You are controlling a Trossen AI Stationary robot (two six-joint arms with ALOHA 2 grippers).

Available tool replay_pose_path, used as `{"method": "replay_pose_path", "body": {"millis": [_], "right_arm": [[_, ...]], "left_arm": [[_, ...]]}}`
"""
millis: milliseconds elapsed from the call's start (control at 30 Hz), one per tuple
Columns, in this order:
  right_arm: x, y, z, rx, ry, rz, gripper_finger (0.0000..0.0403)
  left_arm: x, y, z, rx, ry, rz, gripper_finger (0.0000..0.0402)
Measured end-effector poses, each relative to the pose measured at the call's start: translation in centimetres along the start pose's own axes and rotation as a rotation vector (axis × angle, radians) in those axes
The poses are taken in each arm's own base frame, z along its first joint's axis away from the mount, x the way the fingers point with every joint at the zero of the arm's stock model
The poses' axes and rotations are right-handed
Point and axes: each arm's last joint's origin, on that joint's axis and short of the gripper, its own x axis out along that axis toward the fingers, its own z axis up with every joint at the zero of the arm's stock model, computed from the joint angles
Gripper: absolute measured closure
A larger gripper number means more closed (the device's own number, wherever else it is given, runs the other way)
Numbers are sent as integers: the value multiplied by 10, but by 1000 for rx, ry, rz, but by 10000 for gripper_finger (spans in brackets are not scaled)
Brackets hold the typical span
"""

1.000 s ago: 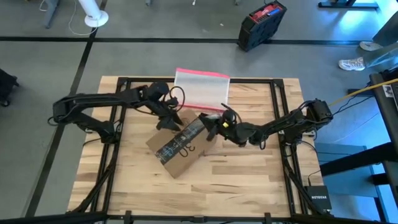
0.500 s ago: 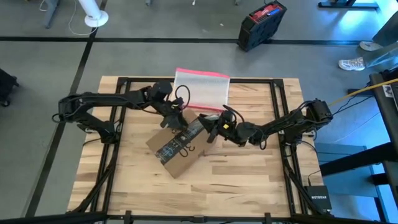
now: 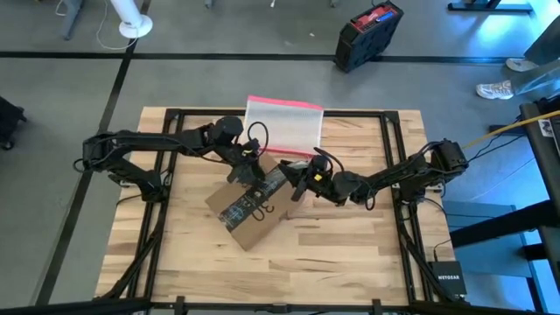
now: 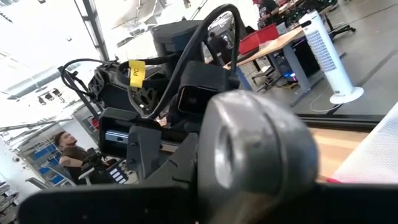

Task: Unpack boxes
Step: Open the cardboard box using the gray cutter

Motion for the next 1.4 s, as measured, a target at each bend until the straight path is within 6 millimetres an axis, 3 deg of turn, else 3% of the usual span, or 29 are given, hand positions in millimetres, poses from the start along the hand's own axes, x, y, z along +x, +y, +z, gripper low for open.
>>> {"method": "replay_pose_path", "body": {"millis": [133, 400, 867, 1400], "right_arm": [[0, 0, 0, 1, 1, 2, 336], [0, 1, 1, 6, -1, 13, 336], [0, 2, 4, 1, -25, 28, 336], [0, 3, 4, 9, -33, 26, 336]], "left_arm": [[1, -1, -1, 2, 4, -4, 174], [1, -1, 0, 0, 0, -2, 281], [2, 1, 0, 52, -14, 35, 299], [4, 1, -2, 77, -5, 51, 396]]}}
